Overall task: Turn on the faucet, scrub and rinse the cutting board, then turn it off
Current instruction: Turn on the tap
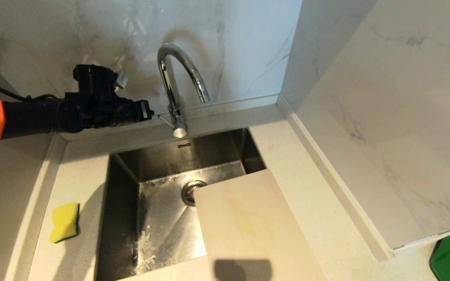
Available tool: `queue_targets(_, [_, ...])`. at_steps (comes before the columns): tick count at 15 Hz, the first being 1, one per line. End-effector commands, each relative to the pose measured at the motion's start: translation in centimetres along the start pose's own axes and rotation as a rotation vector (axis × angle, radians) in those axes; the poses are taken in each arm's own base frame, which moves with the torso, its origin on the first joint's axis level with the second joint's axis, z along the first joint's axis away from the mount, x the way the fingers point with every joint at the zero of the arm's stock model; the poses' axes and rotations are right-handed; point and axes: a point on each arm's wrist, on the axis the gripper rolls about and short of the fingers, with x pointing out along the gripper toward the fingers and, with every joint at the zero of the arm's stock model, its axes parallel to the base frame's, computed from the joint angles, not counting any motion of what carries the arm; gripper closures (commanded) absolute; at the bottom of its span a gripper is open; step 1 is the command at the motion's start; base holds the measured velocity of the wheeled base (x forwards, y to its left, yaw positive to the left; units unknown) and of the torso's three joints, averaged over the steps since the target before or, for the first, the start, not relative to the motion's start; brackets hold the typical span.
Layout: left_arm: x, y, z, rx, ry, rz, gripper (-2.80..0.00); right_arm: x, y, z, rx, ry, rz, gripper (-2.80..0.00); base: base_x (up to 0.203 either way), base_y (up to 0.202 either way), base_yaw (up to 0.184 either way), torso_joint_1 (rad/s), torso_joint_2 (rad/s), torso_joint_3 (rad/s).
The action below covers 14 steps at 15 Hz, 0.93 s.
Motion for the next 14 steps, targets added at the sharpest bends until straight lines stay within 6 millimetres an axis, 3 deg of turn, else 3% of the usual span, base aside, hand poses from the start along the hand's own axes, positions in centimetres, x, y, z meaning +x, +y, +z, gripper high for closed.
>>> queue_targets(1, [0.0, -0.5, 0.0, 0.0, -0.007, -0.013, 0.0, 0.0, 0.0, 0.0, 0.0, 0.0, 0.0, 0.0, 0.0, 0.0, 0.0, 0.0, 0.0, 0.0])
queue_targets(14, [0.3, -1.4, -0.4, -0.037, 0.001, -0.034, 0.0, 0.0, 0.0, 0.0, 0.0, 0.0, 0.0, 0.0, 0.0, 0.0, 0.0, 0.0, 0.0, 0.0])
